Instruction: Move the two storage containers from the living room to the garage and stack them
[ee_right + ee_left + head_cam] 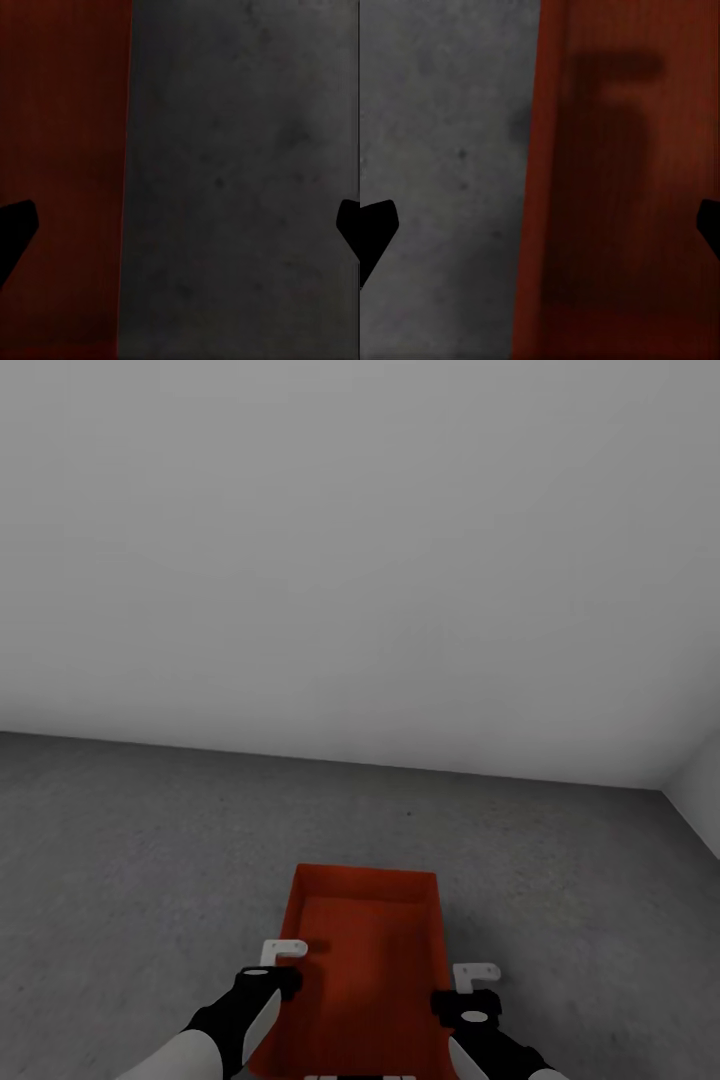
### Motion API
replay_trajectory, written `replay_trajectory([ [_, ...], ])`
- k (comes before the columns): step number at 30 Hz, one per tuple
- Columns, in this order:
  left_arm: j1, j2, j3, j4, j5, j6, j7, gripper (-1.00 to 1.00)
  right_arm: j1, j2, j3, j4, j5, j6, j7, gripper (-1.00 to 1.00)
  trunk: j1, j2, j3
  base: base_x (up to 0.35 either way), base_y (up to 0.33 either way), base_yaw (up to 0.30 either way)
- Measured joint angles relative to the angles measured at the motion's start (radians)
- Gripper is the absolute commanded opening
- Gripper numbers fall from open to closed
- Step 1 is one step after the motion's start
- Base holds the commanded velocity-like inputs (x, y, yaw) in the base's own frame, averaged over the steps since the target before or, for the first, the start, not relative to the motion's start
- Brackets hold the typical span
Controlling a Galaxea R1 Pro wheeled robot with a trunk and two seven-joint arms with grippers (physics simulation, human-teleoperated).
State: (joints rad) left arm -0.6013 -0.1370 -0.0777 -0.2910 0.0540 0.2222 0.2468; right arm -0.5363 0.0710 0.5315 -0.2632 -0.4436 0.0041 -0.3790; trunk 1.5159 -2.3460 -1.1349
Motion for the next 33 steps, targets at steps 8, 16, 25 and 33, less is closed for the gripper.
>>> replay_trajectory([
  [8,0.0,0.001,0.0,0.0,0.0,0.003,0.0,1.0,0.0,0.001,0.0,0.0,0.0,0.001,0.0,1.0,-0.031,0.056,0.025,0.0,0.0,0.0],
  [16,0.0,0.002,0.0,0.0,0.0,0.002,0.0,1.0,0.0,0.003,0.0,0.0,0.0,0.0,0.0,1.0,-0.061,0.112,0.05,0.0,0.0,0.0],
  [25,0.0,0.002,0.0,0.0,0.0,-0.001,0.0,1.0,0.0,0.003,0.0,0.0,0.0,0.0,0.0,1.0,-0.096,0.175,0.078,0.0,0.0,0.0],
  [33,0.0,0.002,0.0,0.0,0.0,-0.004,0.0,1.0,0.0,0.003,0.0,0.0,0.0,0.0,0.0,1.0,-0.127,0.231,0.103,0.0,0.0,0.0],
])
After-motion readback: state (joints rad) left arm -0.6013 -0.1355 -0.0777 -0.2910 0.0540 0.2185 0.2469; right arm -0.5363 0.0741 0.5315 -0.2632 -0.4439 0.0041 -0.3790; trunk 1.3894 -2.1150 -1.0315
